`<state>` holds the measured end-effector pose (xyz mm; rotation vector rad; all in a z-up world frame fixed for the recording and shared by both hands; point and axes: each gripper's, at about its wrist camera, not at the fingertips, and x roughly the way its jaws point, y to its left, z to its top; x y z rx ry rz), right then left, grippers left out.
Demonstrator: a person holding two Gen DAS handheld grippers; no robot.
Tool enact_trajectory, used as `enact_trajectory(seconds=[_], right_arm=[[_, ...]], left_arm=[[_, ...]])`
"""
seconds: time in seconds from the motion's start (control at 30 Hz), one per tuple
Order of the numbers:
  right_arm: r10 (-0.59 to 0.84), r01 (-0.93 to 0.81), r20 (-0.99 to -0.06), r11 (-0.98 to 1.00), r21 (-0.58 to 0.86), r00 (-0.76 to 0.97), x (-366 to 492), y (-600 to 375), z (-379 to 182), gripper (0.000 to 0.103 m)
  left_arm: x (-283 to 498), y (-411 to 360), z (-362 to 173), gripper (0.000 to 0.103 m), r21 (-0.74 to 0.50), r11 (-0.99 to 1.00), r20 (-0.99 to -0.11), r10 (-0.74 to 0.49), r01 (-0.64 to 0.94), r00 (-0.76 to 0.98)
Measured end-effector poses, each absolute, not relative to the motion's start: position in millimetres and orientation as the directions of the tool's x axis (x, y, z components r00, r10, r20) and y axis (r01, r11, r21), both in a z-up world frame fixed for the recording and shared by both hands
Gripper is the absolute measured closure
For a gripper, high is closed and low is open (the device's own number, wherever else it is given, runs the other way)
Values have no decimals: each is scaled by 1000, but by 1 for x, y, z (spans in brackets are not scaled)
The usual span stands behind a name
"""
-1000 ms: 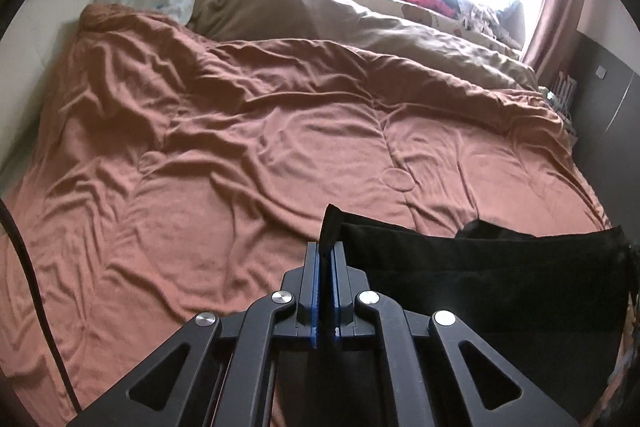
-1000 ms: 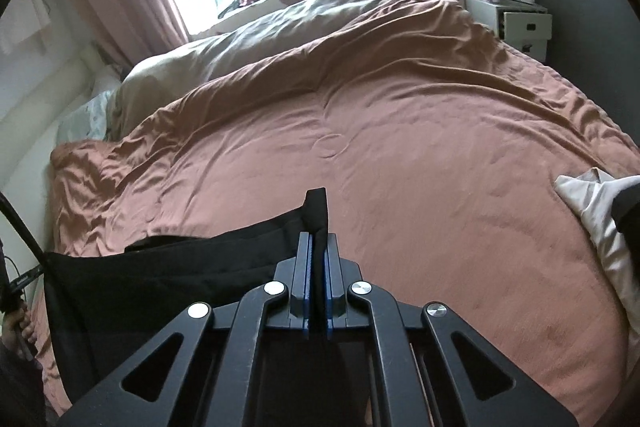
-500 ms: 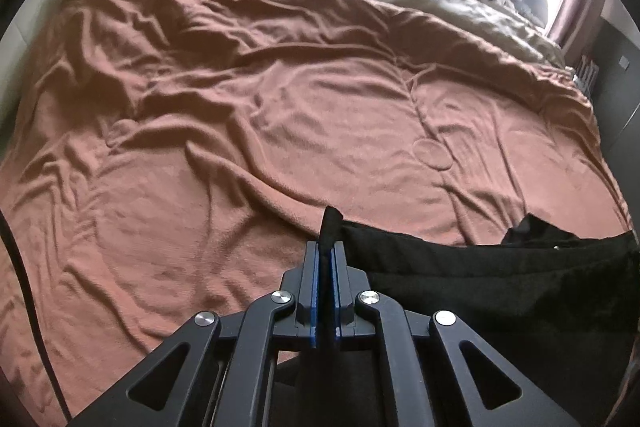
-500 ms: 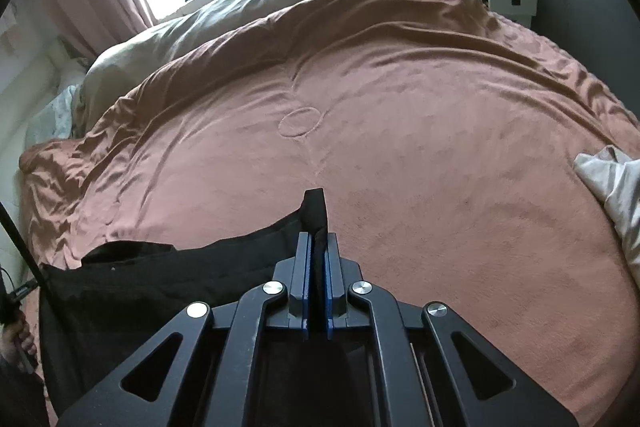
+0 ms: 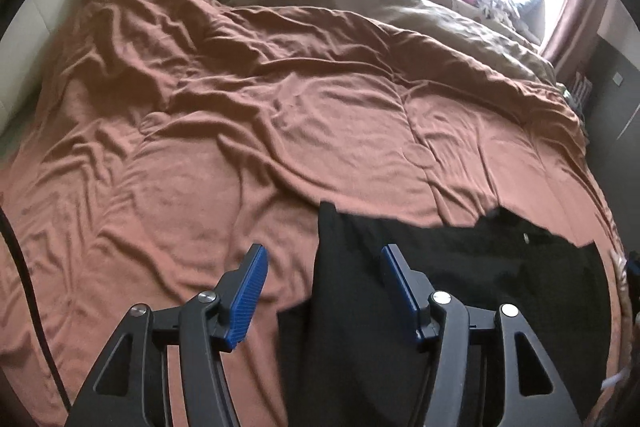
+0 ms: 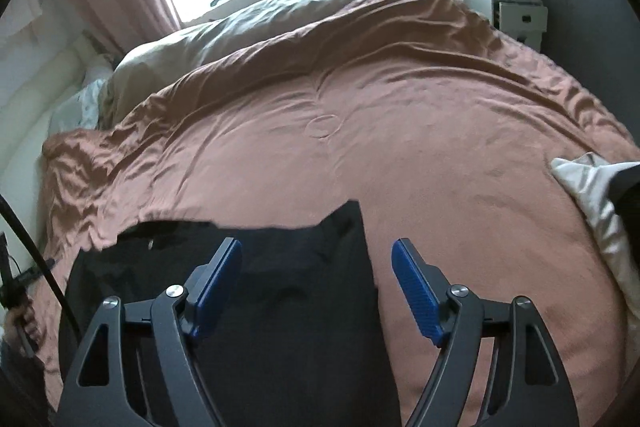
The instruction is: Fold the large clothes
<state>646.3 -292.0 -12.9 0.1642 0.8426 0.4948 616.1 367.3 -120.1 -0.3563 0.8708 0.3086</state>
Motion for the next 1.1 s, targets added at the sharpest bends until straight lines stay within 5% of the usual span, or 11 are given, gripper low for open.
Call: enact_trajectory(seconds=[0.63,1.1], right_arm=[[519,-482,-674,835,267,526,495,-315,7,27],[524,-601,-714,779,180,465,418,-251,-19,28]], left_arm=[[492,271,-104,42,-161,935,-766,83,-316,637],[439,217,-142,41,-195,914,-798,64,-356,600]])
